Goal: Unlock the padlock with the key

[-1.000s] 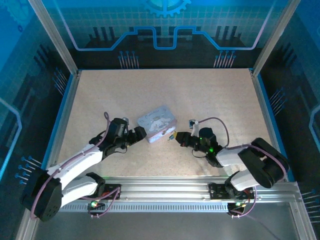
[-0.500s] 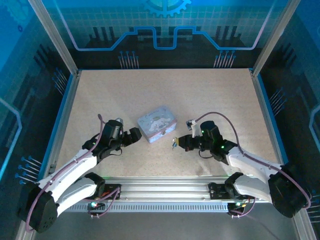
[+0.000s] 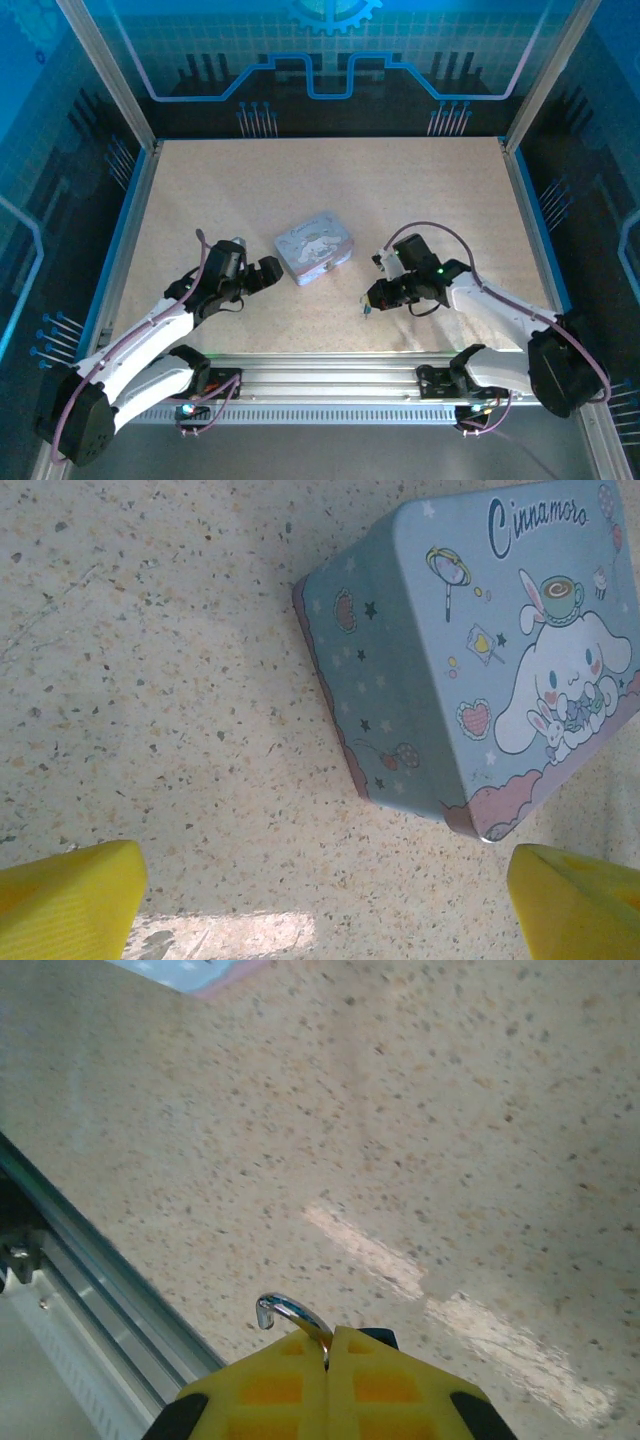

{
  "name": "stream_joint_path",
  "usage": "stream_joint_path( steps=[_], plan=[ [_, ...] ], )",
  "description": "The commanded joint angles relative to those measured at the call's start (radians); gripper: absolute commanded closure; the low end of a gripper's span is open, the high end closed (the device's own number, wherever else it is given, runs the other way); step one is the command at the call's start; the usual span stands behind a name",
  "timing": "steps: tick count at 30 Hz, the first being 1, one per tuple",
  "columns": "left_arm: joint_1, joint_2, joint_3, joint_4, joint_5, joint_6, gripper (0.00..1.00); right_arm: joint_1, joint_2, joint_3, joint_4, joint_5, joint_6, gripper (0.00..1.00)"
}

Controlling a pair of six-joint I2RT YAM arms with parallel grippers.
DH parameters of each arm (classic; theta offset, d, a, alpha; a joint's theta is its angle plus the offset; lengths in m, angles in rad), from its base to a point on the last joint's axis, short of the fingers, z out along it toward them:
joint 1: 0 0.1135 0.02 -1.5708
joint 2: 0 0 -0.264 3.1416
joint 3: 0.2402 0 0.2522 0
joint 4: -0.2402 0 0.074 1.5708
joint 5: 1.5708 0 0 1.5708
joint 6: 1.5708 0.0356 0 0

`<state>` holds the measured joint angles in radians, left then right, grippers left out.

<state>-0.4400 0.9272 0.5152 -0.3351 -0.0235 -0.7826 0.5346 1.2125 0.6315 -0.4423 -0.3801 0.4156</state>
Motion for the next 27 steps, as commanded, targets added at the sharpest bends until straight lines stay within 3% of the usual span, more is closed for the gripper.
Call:
stream_joint_path(
  steps=[1,12,27],
  plan=[
    [0.007,-0.007,-0.004,-0.027,-0.01,0.006,0.05,-0.022,0.044,0.029,-0.069,-0.032,-0.051,1.0],
    [0.009,0.002,-0.006,-0.029,-0.012,0.008,0.04,-0.031,0.205,0.051,0.027,-0.052,-0.046,1.0],
    [0.009,0.008,-0.012,-0.021,-0.007,0.005,0.04,-0.033,0.303,0.071,0.069,-0.072,-0.044,0.94]
  ],
)
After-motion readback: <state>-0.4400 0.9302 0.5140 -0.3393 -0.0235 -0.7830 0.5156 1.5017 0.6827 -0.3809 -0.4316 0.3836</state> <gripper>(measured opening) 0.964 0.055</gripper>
